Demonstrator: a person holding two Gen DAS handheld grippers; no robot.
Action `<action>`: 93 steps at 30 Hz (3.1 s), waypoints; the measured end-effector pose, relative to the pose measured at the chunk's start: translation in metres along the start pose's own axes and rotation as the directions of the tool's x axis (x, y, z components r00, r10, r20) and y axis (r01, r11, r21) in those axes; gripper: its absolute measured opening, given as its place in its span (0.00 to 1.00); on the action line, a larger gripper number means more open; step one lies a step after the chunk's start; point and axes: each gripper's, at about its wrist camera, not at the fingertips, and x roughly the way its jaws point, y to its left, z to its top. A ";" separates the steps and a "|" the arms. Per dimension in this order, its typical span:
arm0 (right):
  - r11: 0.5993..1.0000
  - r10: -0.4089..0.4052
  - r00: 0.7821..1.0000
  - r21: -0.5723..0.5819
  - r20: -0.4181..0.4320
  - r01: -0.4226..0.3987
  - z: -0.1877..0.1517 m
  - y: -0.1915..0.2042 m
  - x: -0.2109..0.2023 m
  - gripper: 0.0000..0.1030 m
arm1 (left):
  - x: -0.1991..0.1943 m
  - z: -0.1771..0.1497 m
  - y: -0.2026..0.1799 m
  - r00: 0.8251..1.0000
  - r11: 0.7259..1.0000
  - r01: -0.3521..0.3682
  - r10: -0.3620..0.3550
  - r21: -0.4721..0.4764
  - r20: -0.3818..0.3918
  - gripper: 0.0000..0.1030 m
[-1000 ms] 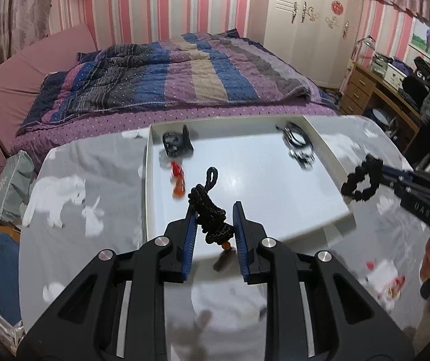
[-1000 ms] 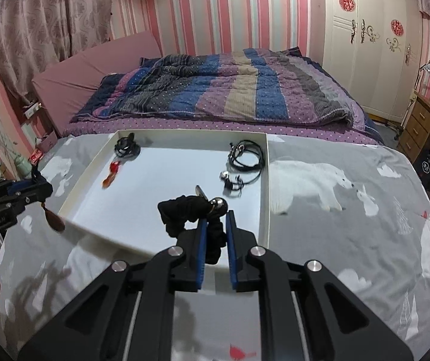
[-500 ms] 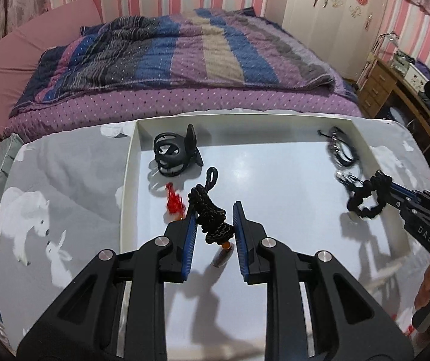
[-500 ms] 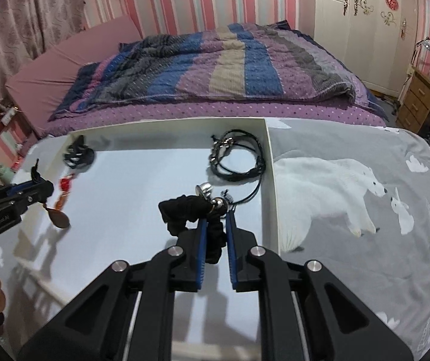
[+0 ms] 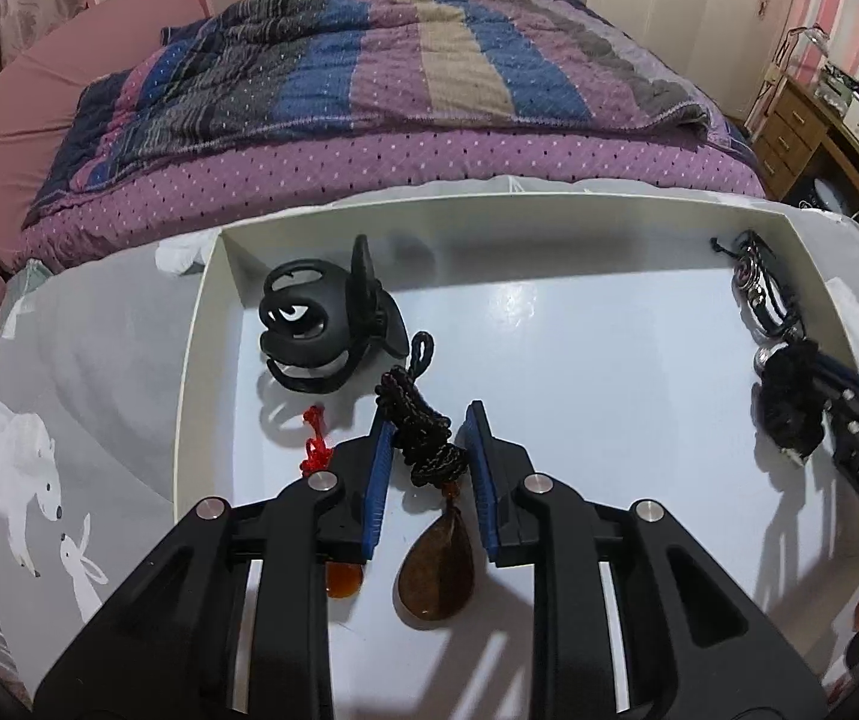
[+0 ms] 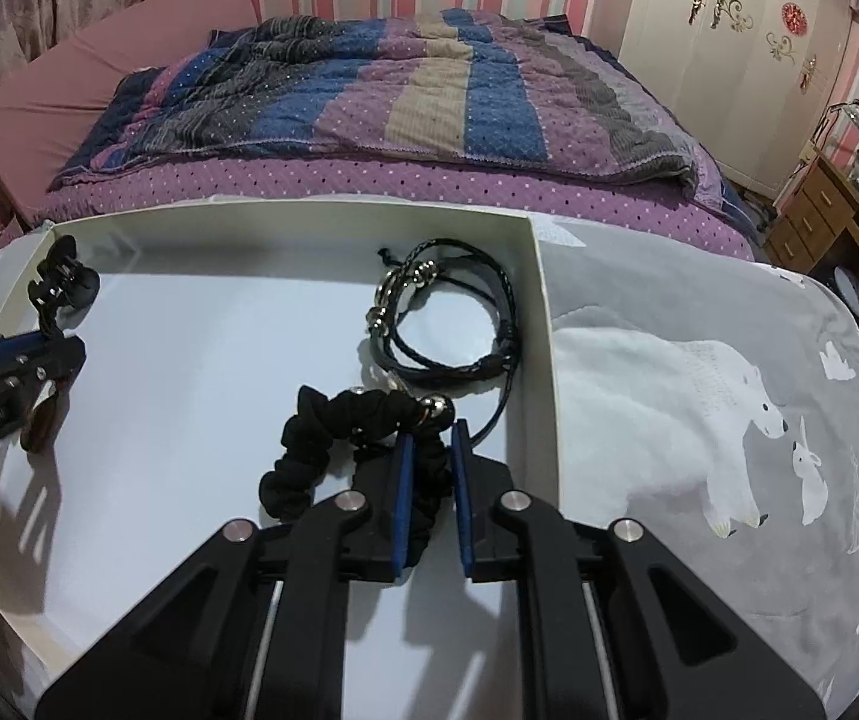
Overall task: Organize jewelry
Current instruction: 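Open both tools to drop the pendant and scrunchie into the tray, then withdraw both tools from the tray toward the remaining jewelry on the bed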
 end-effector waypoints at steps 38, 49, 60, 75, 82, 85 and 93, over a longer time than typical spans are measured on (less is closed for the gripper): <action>0.995 0.096 0.985 0.022 0.140 -0.100 -0.073 -0.038 -0.129 0.86 | -0.180 -0.108 0.035 0.973 0.996 -0.010 0.030 -0.089 0.227 0.97; 0.997 0.066 0.984 0.034 0.163 -0.073 -0.157 -0.049 -0.179 0.87 | -0.205 -0.185 0.035 0.975 0.993 -0.017 0.044 -0.120 0.219 0.97; 1.000 -0.016 0.988 0.028 0.151 0.011 -0.223 -0.051 -0.199 0.87 | -0.218 -0.254 0.043 0.980 0.989 -0.041 0.068 -0.140 0.189 0.97; 0.998 -0.046 0.997 0.037 0.069 0.044 -0.273 -0.063 -0.196 0.87 | -0.219 -0.317 0.031 0.991 0.994 -0.006 0.020 -0.108 0.134 0.97; 0.998 -0.056 0.998 0.036 0.042 0.054 -0.282 -0.064 -0.189 0.87 | -0.215 -0.334 0.038 0.996 0.992 0.002 0.010 -0.126 0.093 0.97; 0.998 -0.063 0.997 0.027 0.040 0.062 -0.283 -0.062 -0.188 0.87 | -0.210 -0.339 0.043 0.997 0.991 -0.003 0.013 -0.133 0.073 0.97; 0.997 -0.047 0.998 0.060 0.040 0.045 -0.283 -0.065 -0.182 0.87 | -0.189 -0.347 0.035 1.000 0.994 0.020 -0.018 -0.112 0.019 0.95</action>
